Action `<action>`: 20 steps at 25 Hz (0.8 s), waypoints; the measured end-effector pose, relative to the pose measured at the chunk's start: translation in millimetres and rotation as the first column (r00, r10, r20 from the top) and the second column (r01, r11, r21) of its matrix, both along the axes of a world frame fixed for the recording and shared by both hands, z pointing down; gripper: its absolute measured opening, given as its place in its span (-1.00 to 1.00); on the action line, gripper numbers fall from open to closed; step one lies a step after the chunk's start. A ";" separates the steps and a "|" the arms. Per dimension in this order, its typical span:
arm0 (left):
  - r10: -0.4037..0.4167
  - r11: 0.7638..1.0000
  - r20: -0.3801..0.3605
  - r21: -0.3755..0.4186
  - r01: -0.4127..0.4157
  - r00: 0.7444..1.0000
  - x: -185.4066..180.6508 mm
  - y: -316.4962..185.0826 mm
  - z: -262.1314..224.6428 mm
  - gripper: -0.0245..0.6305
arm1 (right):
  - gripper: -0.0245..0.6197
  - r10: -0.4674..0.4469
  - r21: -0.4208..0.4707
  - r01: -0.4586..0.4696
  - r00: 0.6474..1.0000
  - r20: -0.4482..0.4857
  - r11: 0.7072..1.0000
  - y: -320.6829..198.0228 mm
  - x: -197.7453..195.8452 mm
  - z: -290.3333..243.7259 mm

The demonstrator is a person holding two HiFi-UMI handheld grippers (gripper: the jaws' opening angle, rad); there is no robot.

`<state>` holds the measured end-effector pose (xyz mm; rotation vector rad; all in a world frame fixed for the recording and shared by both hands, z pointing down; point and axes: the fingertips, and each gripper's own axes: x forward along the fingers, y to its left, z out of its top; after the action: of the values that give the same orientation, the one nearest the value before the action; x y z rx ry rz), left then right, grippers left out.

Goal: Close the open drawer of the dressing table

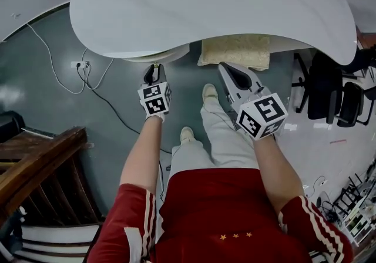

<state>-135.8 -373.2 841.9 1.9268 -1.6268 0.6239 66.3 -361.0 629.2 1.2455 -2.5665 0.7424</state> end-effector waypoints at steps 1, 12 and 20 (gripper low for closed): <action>-0.003 1.000 0.001 0.007 0.003 1.000 0.5 -0.5 -0.5 -0.60 | -0.91 -0.004 0.000 0.004 1.000 0.000 1.000 -0.6 -1.2 0.7; 0.011 1.000 0.012 0.028 -0.011 1.000 -1.1 -27.0 -0.9 -0.60 | -0.91 -0.038 0.016 0.038 0.999 -0.009 0.999 -2.5 -15.9 8.6; -0.016 0.998 0.013 0.057 0.016 1.000 -3.8 -46.5 0.8 -0.60 | -0.91 -0.030 0.049 0.032 0.999 -0.036 0.998 -2.7 -10.9 14.3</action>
<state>-139.5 -419.6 842.7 1.9518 -1.6837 0.5920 55.3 -363.7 643.5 1.2185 -2.5843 0.6488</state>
